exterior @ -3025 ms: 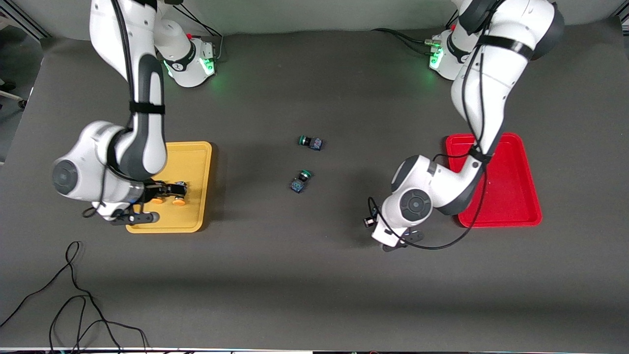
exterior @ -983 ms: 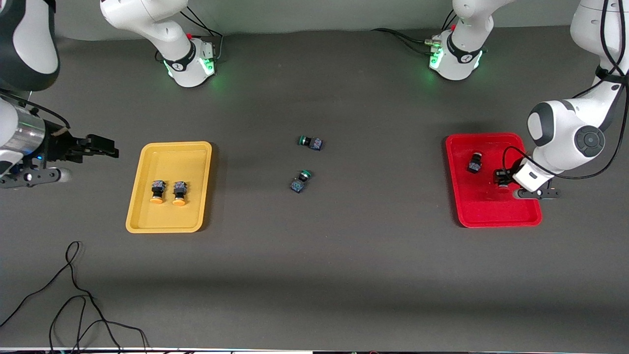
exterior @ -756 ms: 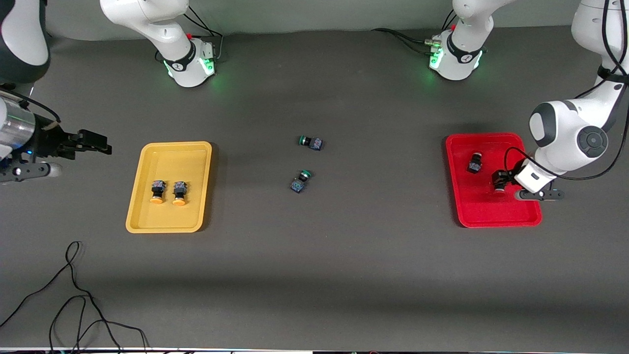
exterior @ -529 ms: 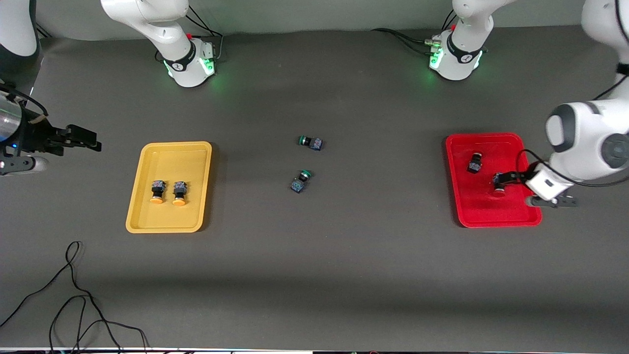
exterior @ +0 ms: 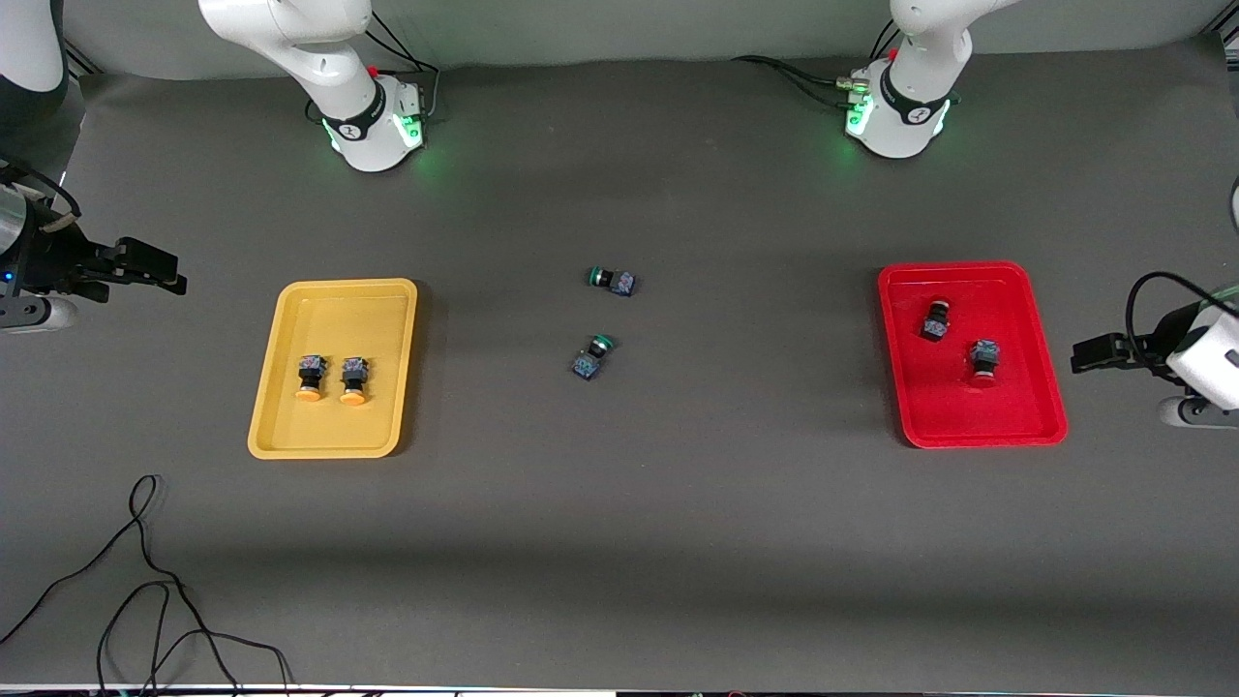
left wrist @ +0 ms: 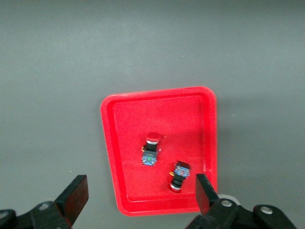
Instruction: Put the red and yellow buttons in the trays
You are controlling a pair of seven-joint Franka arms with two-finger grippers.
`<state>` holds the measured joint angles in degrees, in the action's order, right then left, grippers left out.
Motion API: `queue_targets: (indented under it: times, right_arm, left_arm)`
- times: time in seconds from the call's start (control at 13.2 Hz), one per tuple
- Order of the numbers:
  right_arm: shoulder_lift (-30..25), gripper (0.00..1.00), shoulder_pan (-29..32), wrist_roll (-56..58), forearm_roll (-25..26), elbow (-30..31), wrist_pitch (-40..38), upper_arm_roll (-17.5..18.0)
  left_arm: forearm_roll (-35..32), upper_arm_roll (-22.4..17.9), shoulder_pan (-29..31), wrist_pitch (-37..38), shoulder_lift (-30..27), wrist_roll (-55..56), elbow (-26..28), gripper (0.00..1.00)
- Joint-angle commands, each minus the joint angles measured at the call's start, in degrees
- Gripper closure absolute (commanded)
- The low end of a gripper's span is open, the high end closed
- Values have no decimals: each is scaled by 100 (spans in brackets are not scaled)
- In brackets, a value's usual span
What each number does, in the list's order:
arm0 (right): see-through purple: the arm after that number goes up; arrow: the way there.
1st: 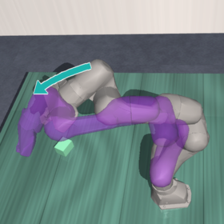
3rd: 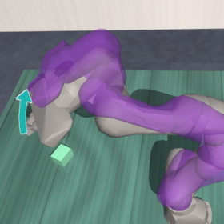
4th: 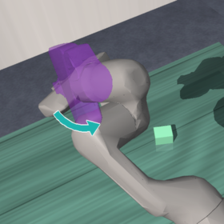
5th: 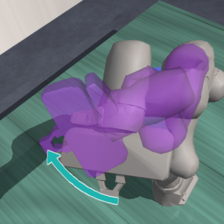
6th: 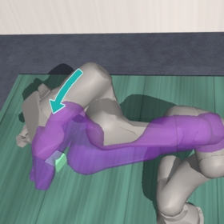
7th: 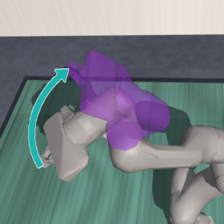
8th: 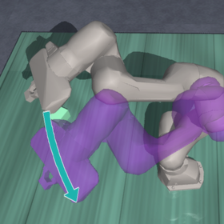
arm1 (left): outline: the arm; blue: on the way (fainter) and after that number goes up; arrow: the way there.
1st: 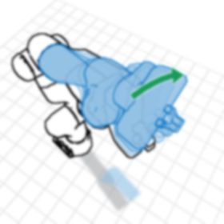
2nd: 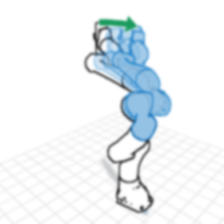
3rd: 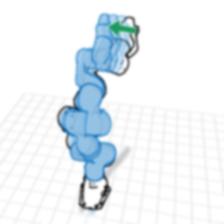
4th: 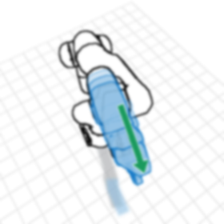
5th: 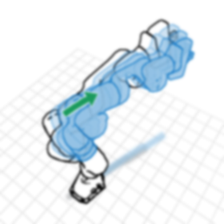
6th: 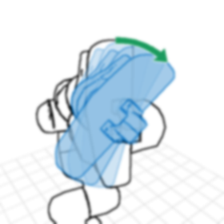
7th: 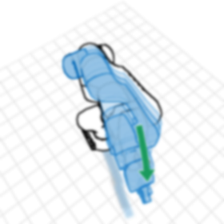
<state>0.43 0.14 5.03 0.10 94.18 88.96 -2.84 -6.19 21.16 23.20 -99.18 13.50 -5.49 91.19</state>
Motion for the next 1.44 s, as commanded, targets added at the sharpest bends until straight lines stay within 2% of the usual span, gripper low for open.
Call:
queue_targets:
  times: [0.0,0.38,0.61,0.76,0.83,0.98,1.06,1.36]
  right_arm:
    - [45,0,222,-300,113,-111,-10,160]
    - [19,0,179,-301,113,-119,-10,178]
    - [-16,0,179,-301,113,-137,-28,169]
    - [-8,0,179,-301,113,-163,-28,152]
    - [-8,0,179,-318,105,-154,-28,143]
    - [1,0,179,-318,70,-163,-36,134]
    - [1,0,179,-318,52,-163,-28,134]
    - [27,0,179,-301,69,-225,-28,134]
  left_arm:
    - [-101,20,-210,460,-250,57,-225,0]
    - [-101,38,-570,619,-366,127,-532,0]
    - [-101,55,-746,882,-462,645,-541,0]
    - [-92,-146,-1044,962,-506,663,-550,0]
    - [-92,-599,-1411,1058,-576,655,-550,0]
    - [-84,-1977,-2639,1068,-621,646,-550,0]
    - [-75,-2445,-3063,1076,-629,646,-550,0]
    - [-13,-2573,-3120,1059,-673,646,-541,0]
